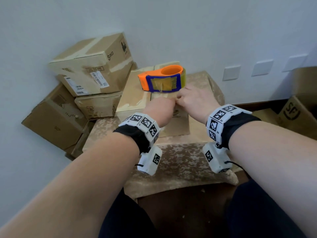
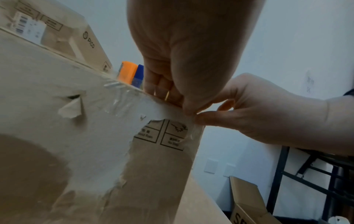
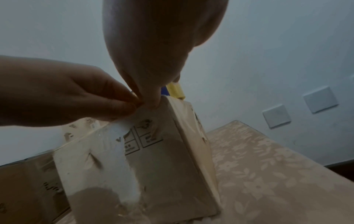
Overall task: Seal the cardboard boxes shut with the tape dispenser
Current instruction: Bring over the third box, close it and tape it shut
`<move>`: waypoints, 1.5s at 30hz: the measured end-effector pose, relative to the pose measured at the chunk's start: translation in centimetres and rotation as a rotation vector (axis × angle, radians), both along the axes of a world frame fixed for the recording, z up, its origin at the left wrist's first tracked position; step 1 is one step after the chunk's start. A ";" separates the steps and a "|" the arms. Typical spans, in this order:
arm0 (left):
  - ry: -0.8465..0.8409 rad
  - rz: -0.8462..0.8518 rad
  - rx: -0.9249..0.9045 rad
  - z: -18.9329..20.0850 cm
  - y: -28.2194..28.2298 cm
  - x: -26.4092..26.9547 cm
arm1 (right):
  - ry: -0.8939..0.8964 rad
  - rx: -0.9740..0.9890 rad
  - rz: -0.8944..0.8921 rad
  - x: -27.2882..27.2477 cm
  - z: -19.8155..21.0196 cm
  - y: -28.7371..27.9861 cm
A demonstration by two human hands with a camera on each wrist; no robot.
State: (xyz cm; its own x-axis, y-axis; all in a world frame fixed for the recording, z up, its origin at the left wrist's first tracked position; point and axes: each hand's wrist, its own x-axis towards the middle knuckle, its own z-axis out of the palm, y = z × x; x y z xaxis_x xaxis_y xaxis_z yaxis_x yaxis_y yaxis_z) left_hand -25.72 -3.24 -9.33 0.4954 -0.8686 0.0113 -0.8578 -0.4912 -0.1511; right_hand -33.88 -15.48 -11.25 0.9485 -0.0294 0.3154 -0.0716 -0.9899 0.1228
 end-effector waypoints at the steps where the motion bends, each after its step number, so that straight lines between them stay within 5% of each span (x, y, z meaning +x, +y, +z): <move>1: 0.023 -0.011 -0.013 -0.1 0.3 0.0 | 0.022 0.006 -0.008 0.1 0.0 0.2; 9: 0.098 -0.011 0.054 0.6 3.6 1.2 | 0.138 -0.026 -0.148 -0.3 1.0 1.4; 21: 0.175 0.261 0.075 1.0 8.2 4.1 | 0.307 0.015 -0.277 -0.3 2.6 2.4; 35: 0.176 0.530 0.155 0.9 10.8 5.9 | 0.296 0.022 -0.323 0.6 2.6 2.6; 45: 0.367 0.360 -0.085 1.9 11.9 5.7 | 0.334 -0.006 -0.258 1.0 3.9 4.3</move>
